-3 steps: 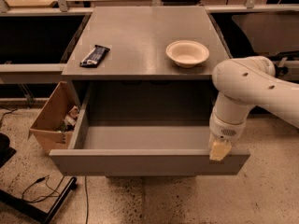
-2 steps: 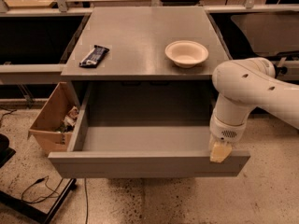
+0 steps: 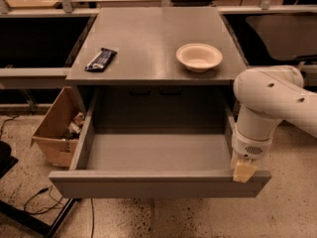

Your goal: Open top drawer

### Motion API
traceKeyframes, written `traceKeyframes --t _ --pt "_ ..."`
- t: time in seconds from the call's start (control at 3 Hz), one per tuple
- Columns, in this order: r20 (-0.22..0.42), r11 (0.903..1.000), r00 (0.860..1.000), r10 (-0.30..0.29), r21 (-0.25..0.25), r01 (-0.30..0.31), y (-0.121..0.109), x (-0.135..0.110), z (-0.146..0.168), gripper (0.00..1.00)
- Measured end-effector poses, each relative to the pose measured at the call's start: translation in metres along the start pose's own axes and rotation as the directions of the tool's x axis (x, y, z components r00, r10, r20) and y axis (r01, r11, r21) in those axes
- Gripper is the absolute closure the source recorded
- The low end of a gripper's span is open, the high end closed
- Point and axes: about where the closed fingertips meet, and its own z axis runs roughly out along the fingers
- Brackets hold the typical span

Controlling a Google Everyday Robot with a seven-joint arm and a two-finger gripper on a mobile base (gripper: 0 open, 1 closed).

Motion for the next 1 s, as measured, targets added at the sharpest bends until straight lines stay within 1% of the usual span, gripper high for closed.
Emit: traceKeyframes --t 0.33,1.0 --pt "-0.01 0.9999 1.0 0.005 -0.015 -0.005 0.0067 0.0053 0.0022 1.0" --pt "-0.017 0.9996 1.0 0.007 -0.027 -0.008 0.0112 0.0074 0.0028 1.0"
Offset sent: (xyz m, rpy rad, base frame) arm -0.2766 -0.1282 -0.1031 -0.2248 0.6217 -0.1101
